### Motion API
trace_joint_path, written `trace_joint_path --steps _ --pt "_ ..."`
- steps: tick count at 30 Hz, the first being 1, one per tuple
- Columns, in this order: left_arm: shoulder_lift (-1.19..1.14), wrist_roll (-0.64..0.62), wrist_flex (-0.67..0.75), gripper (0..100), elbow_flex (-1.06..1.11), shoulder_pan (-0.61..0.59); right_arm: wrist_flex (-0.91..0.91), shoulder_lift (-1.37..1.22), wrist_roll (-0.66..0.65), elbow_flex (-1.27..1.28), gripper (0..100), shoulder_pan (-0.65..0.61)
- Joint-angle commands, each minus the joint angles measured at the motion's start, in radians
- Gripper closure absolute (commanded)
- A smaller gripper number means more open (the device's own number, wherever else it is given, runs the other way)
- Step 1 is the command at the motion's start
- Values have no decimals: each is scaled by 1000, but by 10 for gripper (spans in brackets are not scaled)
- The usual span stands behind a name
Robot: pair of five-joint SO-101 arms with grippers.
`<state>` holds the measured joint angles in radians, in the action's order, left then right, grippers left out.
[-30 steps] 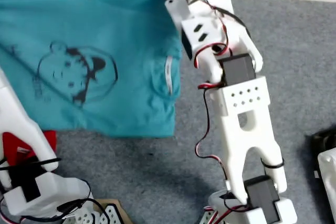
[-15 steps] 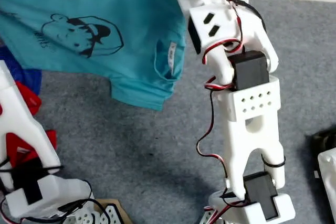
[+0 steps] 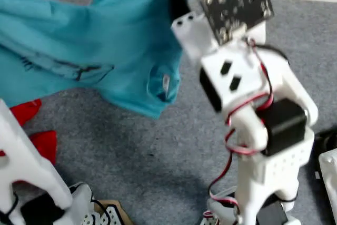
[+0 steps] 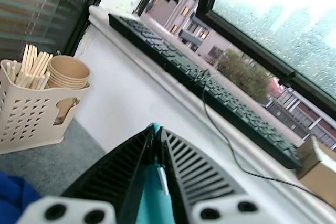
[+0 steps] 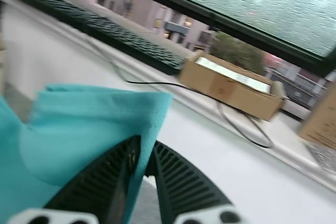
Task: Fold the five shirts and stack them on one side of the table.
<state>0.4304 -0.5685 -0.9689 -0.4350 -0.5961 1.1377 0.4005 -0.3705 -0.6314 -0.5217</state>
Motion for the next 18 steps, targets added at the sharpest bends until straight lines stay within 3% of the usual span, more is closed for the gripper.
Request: trace_joint_path --steps 1,18 --pt "81 -5 -8 994 -7 8 22 71 -5 -42 991 -71" --pt "321 -17 -2 994 27 13 -51 206 -9 -33 991 -177"
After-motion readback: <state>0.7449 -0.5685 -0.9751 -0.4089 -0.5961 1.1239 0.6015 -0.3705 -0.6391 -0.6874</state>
